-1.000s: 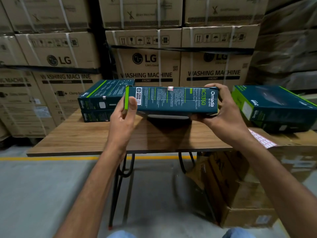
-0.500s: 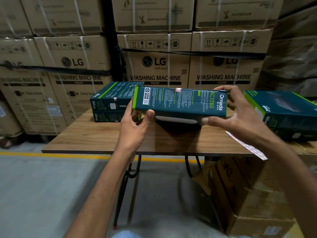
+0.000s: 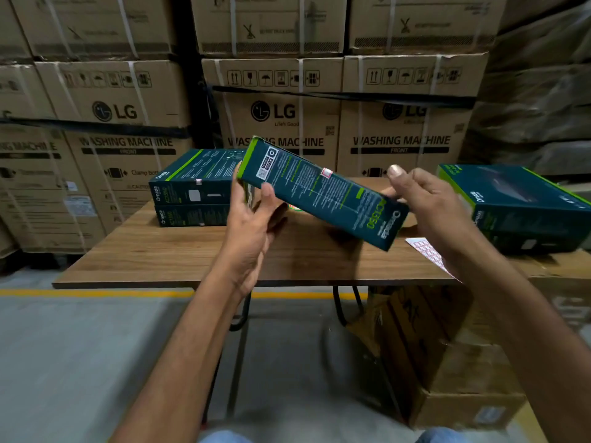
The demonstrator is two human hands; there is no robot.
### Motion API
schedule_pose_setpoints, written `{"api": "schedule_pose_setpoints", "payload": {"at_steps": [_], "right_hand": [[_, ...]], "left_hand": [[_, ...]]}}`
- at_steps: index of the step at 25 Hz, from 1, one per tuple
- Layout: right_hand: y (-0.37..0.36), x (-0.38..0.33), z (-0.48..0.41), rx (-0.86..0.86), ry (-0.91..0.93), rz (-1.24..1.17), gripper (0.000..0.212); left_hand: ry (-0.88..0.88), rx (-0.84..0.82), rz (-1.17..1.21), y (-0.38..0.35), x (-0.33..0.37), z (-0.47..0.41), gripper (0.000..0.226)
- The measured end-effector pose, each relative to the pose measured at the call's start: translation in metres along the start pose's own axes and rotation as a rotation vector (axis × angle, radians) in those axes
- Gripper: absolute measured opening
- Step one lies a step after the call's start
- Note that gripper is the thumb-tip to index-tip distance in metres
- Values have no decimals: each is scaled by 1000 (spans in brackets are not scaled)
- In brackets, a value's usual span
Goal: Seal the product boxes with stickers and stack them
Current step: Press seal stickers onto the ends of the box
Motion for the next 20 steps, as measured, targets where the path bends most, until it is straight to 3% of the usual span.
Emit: {"api": "schedule_pose_setpoints", "payload": {"at_steps": [4, 6, 9, 13, 15, 18, 20], "right_hand": [[-9, 3, 6, -184, -85, 17, 20], [-18, -2, 7, -276, -83, -16, 35], [-22, -5, 2, -336, -155, -153, 36], [-9, -5, -6, -500, -353, -528, 96], [1, -2, -9, -582, -425, -671, 108], [3, 6, -7, -572, -581, -822, 83], [2, 16, -6, -460, -681, -909, 62]], "left_hand": [[-51, -52, -11, -21, 17, -23, 94], [-108, -72, -69, -32, 24, -32, 86], [-145, -126, -115, -47, 35, -34, 59], [-221, -317, -252, -46, 37, -33, 34], [-229, -445, -293, -45, 36, -30, 35], [-150, -570, -373, -45, 27, -20, 36], [-135, -494, -425, -39, 17, -16, 34]]}}
Point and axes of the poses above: each hand's wrist, its own z-axis away from the middle knuckle, its own y-axis out of the back of the hand, x = y × z, the point moved 2 cm from there along -z, towards the middle knuckle, and after that the axes turned 14 degrees about -y, right-handed, at the moved point
